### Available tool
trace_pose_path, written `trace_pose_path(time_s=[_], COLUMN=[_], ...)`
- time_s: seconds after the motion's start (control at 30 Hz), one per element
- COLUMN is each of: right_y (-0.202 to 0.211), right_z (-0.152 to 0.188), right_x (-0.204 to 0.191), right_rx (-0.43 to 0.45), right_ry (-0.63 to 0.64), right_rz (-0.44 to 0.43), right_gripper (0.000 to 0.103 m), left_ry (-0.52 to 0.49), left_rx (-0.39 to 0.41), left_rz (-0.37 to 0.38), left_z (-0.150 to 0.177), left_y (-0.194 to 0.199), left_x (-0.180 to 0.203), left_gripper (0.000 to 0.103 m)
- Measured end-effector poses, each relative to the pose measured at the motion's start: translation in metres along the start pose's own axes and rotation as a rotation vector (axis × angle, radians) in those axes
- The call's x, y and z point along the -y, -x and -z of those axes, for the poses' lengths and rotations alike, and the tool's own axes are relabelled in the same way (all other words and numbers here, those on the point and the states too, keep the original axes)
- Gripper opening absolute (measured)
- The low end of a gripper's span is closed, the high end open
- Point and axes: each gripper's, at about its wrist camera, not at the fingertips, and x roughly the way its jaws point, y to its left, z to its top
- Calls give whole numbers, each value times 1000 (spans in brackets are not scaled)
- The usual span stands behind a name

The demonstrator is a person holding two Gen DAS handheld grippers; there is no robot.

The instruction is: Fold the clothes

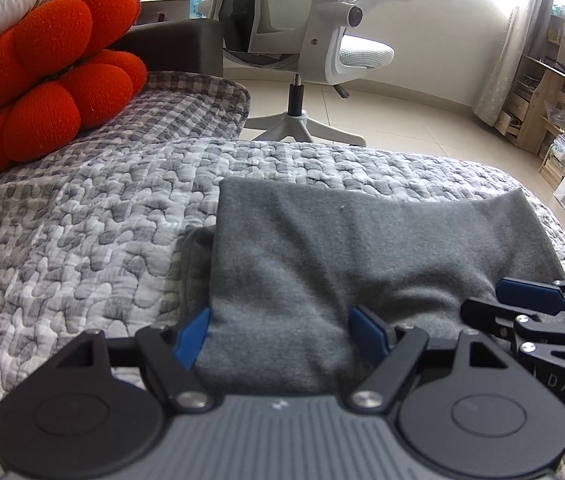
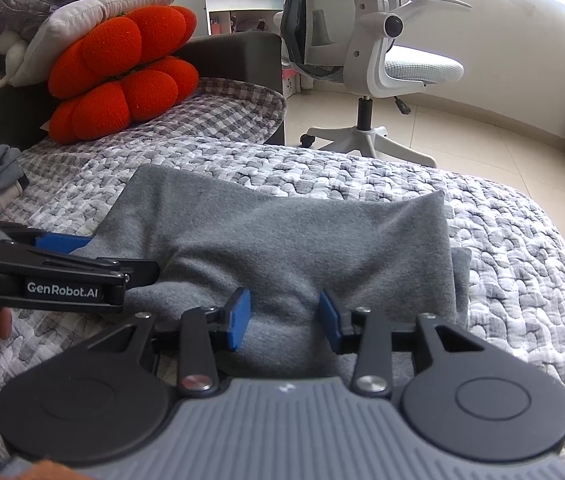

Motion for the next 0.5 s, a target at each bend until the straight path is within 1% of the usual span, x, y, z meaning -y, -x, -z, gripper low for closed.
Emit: trace_pose_path(time_s=[0.1, 0.5], right_y=[0, 0], right_z=[0, 1], right_x=[0, 2], right_rx=[-1, -1], right_ry=[0, 2], right_rz=[1, -1], right_gripper=[42, 43], left_ry=[14, 3], left_rx=[2, 7], left_rz=[11, -11], left_z=[1, 4], left_y=[-2, 1], left_x=[-3, 1], left_gripper=[80, 80])
